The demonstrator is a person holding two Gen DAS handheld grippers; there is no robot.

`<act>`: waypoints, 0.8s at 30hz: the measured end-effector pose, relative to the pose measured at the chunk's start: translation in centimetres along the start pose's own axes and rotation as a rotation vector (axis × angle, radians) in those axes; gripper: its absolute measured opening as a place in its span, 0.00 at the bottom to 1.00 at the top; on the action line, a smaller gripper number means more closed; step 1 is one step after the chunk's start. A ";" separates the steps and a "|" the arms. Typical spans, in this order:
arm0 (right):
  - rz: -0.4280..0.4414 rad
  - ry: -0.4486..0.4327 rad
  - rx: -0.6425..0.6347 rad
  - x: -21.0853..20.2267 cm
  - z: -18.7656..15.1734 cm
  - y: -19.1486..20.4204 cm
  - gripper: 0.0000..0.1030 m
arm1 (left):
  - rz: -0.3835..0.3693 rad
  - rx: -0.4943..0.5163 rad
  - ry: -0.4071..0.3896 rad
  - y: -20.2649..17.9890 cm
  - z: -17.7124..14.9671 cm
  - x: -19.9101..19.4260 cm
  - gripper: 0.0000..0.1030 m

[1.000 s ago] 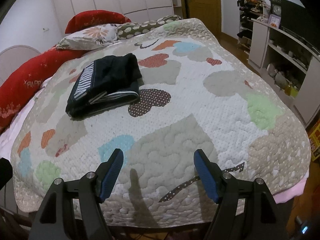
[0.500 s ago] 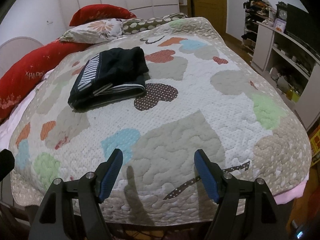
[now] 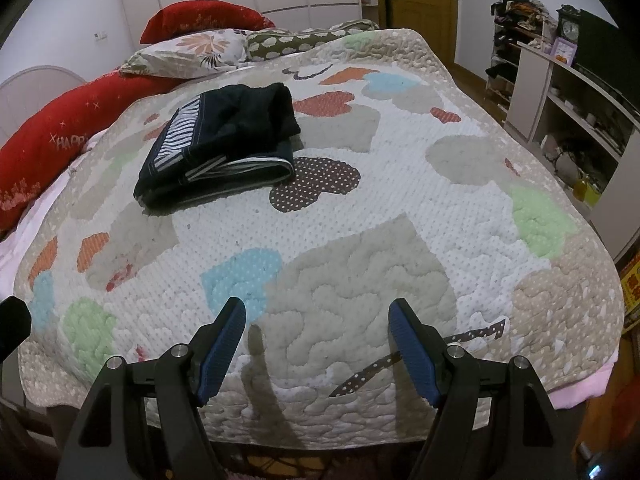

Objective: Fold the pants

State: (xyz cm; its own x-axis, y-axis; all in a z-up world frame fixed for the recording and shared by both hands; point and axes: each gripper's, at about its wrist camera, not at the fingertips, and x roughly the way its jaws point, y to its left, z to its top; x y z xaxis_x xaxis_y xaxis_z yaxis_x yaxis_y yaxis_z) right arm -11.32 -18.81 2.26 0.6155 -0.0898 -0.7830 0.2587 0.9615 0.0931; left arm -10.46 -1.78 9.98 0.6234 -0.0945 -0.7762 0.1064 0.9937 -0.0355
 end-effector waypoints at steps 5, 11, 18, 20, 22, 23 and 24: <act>-0.001 0.004 -0.007 0.1 0.0 0.2 0.76 | 0.000 0.000 0.002 0.1 0.0 0.1 1.00; -0.002 0.007 -0.009 0.2 -0.1 0.3 0.76 | -0.006 -0.006 0.014 0.2 -0.2 0.4 1.00; 0.000 0.018 -0.014 0.6 -0.2 0.2 0.76 | -0.011 -0.018 0.039 0.4 -0.3 1.0 1.00; -0.001 0.019 -0.017 0.6 -0.2 0.3 0.76 | -0.011 -0.019 0.043 0.4 -0.4 1.1 1.00; -0.001 0.022 -0.018 0.6 -0.3 0.3 0.76 | -0.012 -0.020 0.046 0.4 -0.3 1.2 1.00; -0.001 0.023 -0.019 0.7 -0.3 0.3 0.76 | -0.012 -0.020 0.049 0.4 -0.4 1.2 1.00; -0.001 0.025 -0.019 0.7 -0.3 0.3 0.76 | -0.012 -0.020 0.052 0.4 -0.4 1.3 1.00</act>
State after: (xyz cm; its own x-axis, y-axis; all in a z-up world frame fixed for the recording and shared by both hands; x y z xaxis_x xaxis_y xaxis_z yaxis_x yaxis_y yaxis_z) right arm -11.04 -18.46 1.55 0.5963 -0.0840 -0.7983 0.2445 0.9663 0.0810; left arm -9.95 -1.48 8.72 0.5812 -0.1041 -0.8071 0.0978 0.9935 -0.0578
